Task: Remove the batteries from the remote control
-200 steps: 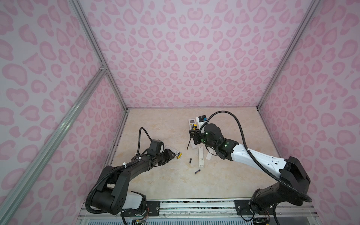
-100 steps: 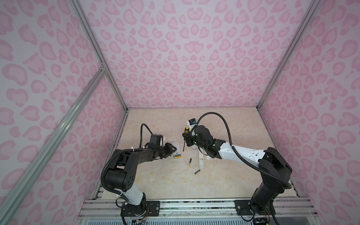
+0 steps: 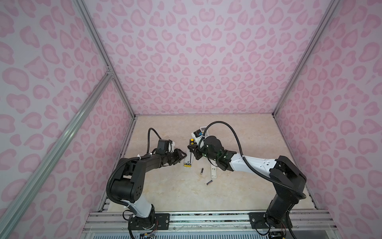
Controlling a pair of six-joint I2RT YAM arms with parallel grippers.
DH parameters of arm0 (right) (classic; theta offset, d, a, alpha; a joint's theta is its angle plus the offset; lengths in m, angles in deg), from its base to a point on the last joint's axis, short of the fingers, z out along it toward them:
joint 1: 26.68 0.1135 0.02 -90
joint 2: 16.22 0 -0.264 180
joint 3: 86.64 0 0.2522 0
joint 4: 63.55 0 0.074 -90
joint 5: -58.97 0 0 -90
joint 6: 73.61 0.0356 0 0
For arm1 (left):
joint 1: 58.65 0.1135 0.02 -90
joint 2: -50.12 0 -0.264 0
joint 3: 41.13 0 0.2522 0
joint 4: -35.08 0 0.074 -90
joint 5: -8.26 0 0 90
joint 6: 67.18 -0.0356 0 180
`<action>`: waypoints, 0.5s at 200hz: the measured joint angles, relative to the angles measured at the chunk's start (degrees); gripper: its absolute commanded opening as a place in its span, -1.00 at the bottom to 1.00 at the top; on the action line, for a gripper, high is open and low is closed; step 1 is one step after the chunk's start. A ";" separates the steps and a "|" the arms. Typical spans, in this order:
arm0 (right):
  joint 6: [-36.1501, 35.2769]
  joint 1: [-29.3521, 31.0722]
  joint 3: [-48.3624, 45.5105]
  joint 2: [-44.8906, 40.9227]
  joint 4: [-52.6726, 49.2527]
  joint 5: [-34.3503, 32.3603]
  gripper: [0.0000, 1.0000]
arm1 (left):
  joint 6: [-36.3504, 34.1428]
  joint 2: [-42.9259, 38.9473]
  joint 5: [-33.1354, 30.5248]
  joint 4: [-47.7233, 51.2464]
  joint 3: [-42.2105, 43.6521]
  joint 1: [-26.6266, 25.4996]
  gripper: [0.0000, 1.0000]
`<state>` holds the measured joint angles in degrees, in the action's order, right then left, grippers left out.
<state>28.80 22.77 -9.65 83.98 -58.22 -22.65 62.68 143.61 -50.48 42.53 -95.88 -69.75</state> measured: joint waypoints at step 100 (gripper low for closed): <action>-6.36 0.79 0.31 2.64 2.71 1.73 -1.00 | -0.39 -10.86 0.07 3.65 9.92 0.87 -0.17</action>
<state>22.43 23.56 -9.35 86.63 -55.51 -20.92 62.28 132.75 -50.41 46.18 -85.96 -68.87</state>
